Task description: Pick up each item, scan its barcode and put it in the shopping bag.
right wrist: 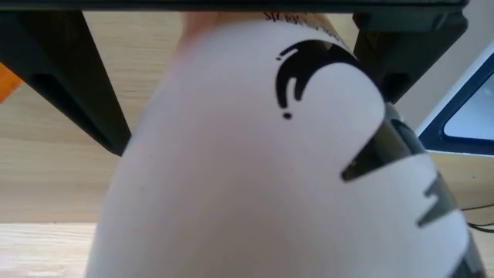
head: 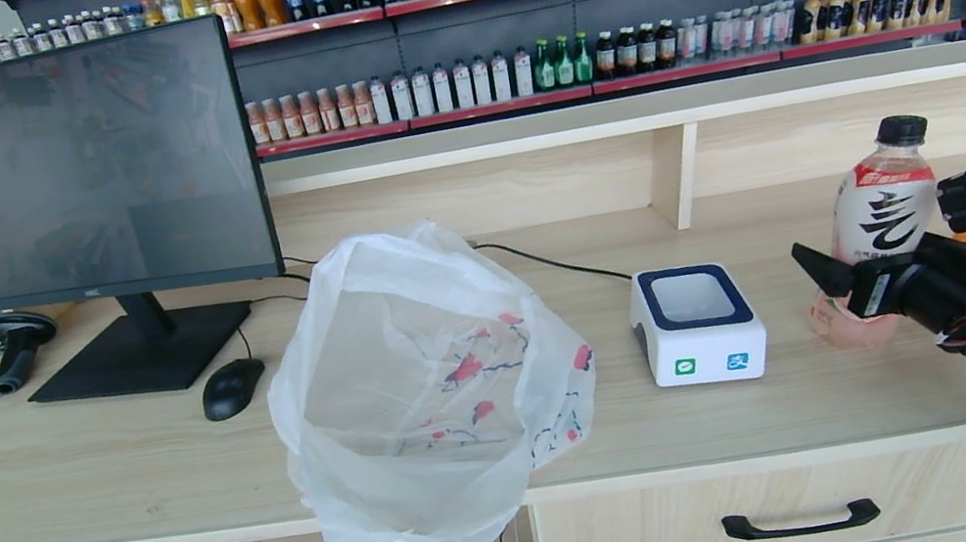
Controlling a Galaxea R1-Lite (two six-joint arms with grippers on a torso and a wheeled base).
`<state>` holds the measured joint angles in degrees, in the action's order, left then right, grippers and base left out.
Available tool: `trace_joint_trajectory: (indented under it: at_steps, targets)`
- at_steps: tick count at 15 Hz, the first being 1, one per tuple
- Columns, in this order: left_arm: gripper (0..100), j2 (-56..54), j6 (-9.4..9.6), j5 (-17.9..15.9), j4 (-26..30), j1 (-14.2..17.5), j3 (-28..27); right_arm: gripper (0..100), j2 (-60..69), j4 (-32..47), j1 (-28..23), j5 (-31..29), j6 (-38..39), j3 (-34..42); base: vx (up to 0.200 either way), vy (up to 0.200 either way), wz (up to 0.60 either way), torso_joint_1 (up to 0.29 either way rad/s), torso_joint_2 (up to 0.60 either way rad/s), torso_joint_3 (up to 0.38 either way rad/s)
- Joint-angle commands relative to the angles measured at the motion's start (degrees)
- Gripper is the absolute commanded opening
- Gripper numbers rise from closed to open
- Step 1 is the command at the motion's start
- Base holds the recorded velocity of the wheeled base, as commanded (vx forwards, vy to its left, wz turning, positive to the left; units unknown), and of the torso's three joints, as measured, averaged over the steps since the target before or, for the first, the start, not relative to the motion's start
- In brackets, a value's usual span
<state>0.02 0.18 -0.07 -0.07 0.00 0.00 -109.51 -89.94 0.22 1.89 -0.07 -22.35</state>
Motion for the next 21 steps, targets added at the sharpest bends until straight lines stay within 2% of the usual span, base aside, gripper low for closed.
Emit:
trace_joint_trajectory:
  at_steps: [1, 14, 21]
  targets:
    - [100, 0.0, -0.01, 0.0, 0.0, 0.0, 0.0, 0, 0.3, -0.1, 0.0, 0.0, -0.1, -0.1, 0.000, 0.000, 0.00, 0.000, 0.00, 0.000]
    - [100, 0.0, -0.01, 0.0, 0.0, 0.0, 0.0, 0, 1.7, -0.1, -0.4, 0.0, 0.6, -1.2, 0.000, 0.000, 0.00, 0.000, 0.00, 0.000]
    - [100, 0.0, -0.01, 0.0, 0.0, 0.0, 0.0, 0, 7.7, -0.1, -0.4, 0.2, 1.7, -0.6, 0.000, 0.000, 0.00, 0.000, 0.00, 0.000]
